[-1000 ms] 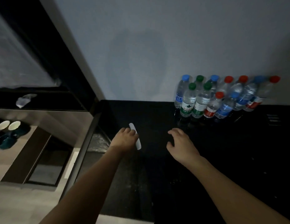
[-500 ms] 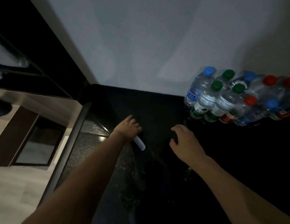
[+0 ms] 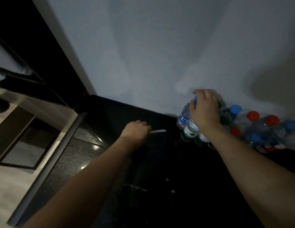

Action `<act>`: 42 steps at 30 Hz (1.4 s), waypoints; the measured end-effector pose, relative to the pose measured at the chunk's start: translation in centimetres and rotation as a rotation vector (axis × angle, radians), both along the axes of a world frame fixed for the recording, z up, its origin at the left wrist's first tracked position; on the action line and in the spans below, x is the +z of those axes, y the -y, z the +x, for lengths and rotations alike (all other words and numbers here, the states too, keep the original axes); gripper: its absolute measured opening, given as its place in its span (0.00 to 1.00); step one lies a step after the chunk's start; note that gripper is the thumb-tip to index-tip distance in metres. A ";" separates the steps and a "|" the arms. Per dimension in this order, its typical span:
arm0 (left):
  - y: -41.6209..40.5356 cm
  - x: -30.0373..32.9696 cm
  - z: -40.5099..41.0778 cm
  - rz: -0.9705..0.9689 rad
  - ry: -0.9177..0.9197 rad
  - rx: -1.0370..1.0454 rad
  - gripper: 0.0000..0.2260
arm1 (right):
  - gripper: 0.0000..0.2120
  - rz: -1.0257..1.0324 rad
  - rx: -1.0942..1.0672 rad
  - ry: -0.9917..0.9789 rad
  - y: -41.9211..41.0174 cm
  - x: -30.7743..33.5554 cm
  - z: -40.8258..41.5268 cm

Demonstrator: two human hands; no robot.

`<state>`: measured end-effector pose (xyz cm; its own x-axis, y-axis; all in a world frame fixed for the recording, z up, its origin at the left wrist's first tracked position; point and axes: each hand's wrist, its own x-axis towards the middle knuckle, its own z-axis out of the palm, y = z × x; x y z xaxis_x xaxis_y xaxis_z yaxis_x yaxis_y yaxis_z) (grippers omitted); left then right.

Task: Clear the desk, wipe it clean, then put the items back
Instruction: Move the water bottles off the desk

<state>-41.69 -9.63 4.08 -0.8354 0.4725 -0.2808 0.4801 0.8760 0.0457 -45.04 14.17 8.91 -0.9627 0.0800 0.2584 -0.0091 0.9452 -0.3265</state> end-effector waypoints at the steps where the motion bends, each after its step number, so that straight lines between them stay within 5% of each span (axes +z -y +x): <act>1: -0.4 0.2 -0.2 0.020 -0.013 0.006 0.10 | 0.18 0.033 -0.009 0.010 -0.5 -0.1 -0.8; 7: -1.2 -0.2 0.0 0.053 0.021 0.051 0.08 | 0.19 0.093 -0.080 0.393 -0.8 -0.9 -3.0; 12: -0.4 1.4 1.1 0.105 0.011 0.248 0.07 | 0.08 -0.009 0.056 0.303 0.3 1.3 -2.2; 19: 4.0 6.2 5.9 0.168 -0.094 0.587 0.07 | 0.10 -0.111 0.337 0.007 5.4 7.7 2.1; 28: 16.5 8.6 18.3 0.156 -0.174 0.962 0.08 | 0.09 -0.239 0.663 0.110 20.3 11.1 10.8; 42: 45.3 8.7 39.4 0.444 -0.211 1.454 0.08 | 0.09 -0.164 1.015 0.244 52.7 11.3 27.1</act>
